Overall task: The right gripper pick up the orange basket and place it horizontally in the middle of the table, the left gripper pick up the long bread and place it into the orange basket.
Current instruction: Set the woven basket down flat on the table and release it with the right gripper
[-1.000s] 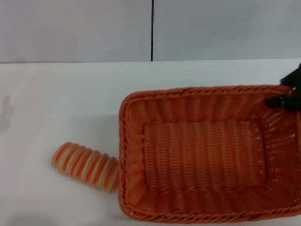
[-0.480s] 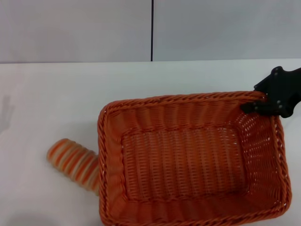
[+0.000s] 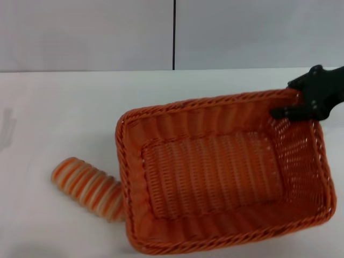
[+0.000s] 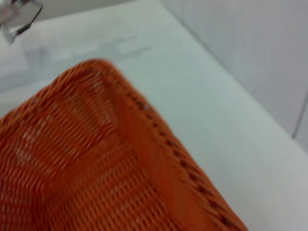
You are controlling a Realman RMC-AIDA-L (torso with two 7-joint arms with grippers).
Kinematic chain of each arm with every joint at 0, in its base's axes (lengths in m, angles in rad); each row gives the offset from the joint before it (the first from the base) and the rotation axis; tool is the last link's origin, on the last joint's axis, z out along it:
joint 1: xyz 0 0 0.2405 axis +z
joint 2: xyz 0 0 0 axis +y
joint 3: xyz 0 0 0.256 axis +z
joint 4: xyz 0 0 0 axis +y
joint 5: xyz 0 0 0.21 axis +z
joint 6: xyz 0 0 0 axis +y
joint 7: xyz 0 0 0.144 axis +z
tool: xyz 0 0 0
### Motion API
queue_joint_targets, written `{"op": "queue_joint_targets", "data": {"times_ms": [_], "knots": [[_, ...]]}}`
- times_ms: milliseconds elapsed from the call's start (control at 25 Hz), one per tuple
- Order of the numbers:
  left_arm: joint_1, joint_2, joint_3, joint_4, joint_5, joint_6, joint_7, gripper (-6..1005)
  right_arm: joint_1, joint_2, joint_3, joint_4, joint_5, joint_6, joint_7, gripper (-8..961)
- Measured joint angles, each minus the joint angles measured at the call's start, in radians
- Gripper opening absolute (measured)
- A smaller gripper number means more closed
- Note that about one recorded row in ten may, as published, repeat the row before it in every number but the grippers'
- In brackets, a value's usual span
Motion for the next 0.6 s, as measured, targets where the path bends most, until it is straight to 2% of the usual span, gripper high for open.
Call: {"op": "queue_joint_targets", "data": {"times_ms": [80,280,600], "knots": [[0.000,0.000,-0.001,0.000,0.000,-0.003,0.000,773,-0.006,0.001,0.050,-0.003,0.003,-0.003,0.000,296],[0.000,0.001,-0.003,0.000,0.000,-0.008,0.000,771,-0.032,-0.001,0.101,-0.011,0.055,-0.006,-0.017,363],[-0.004,0.002,-0.003,0.002,0.000,-0.019,0.000,769,-0.055,0.000,0.094,-0.006,0.097,-0.006,-0.032,432]]}}
